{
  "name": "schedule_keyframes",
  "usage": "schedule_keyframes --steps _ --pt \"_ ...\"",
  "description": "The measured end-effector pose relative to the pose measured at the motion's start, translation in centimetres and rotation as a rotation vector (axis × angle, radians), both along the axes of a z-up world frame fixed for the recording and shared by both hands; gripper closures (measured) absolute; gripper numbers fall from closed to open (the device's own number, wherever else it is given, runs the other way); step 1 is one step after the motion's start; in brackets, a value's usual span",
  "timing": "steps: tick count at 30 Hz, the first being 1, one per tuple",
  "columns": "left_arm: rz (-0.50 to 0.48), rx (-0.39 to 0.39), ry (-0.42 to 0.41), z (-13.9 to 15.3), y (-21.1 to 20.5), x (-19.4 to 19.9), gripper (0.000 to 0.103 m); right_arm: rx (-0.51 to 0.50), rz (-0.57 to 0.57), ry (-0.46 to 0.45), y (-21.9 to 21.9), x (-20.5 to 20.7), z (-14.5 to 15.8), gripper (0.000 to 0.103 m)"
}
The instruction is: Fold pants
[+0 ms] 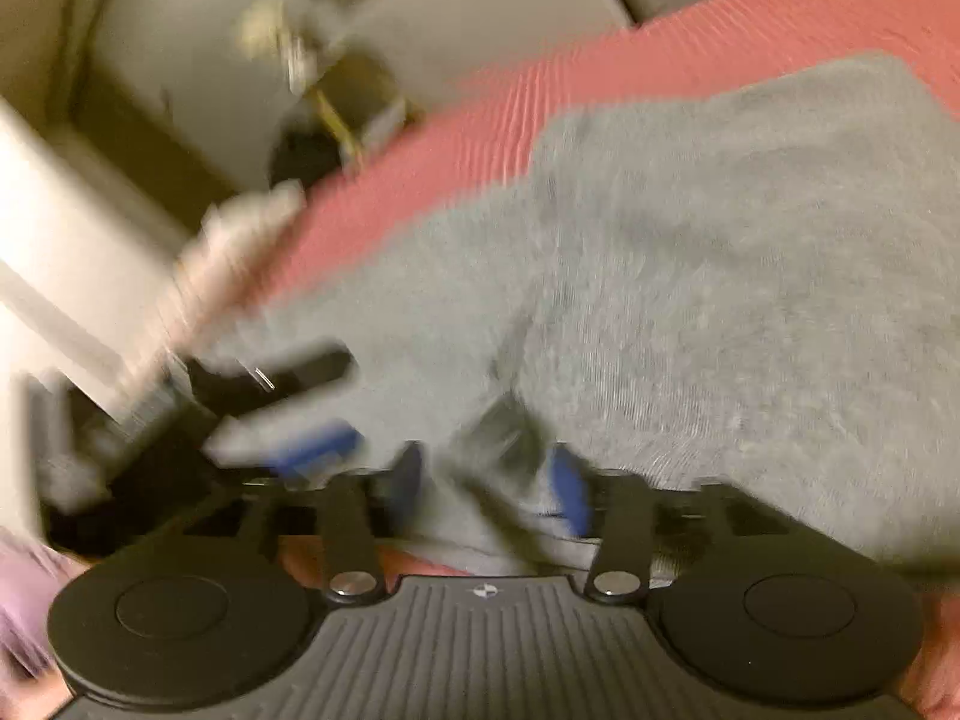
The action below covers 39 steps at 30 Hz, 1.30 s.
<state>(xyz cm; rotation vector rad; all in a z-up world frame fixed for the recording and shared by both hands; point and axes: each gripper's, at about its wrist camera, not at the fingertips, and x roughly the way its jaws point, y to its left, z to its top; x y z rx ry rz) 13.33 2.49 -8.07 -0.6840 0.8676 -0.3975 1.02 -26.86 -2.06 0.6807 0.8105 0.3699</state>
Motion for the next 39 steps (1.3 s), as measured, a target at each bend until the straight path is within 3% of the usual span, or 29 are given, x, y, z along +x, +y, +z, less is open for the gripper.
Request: schedule_keyframes --steps 1,5,7,11,14,16,18,19,22,30,32,35,39 --pt "-0.021 -0.024 0.010 -0.3 -0.3 0.6 0.001 0.038 -0.073 -0.011 -1.2 -1.1 0.0 0.024" --pt "-0.127 -0.084 0.067 -0.6 -2.7 3.1 0.002 0.192 -0.378 0.027 -5.6 -5.5 -1.1 0.023" --pt "-0.188 -0.114 0.100 -1.0 -4.3 4.4 0.003 0.237 -0.472 0.070 -6.9 -6.5 -1.6 0.023" --pt "-0.273 -0.099 0.201 -3.1 -7.3 6.1 0.023 0.279 -0.521 0.109 -8.1 -7.9 -2.1 0.021" --pt "-0.295 -0.094 0.183 -3.6 -8.2 6.5 0.024 0.296 -0.524 0.130 -8.3 -8.5 -2.2 0.020" --pt "-0.309 -0.092 0.183 -3.6 -8.6 6.9 0.039 0.321 -0.515 0.143 -8.0 -8.2 -2.6 0.017" --pt "-0.318 -0.077 0.190 -3.8 -8.9 7.3 0.080 0.329 -0.502 0.196 -7.7 -7.5 -3.4 0.016" --pt "-0.308 -0.069 0.192 -3.9 -8.9 7.1 0.082 0.319 -0.500 0.202 -7.5 -7.2 -3.4 0.016" --pt "-0.276 -0.135 0.171 -4.2 -8.1 6.4 0.087 0.317 -0.494 0.185 -7.3 -6.7 -3.3 0.016" --pt "-0.287 -0.263 -0.005 -0.2 -8.1 4.5 0.088 0.370 -0.541 0.131 -6.9 -6.1 -3.5 0.014" --pt "-0.286 -0.273 -0.015 0.2 -7.8 4.3 0.088 0.414 -0.574 0.145 -6.9 -5.8 -4.0 0.009" --pt "-0.259 -0.285 -0.011 0.2 -6.8 4.4 0.089 0.451 -0.604 0.176 -7.1 -5.3 -4.7 0.009" --pt "-0.225 -0.365 0.006 0.4 -5.7 4.6 0.089 0.433 -0.539 0.159 -6.0 -5.6 -3.7 0.004"
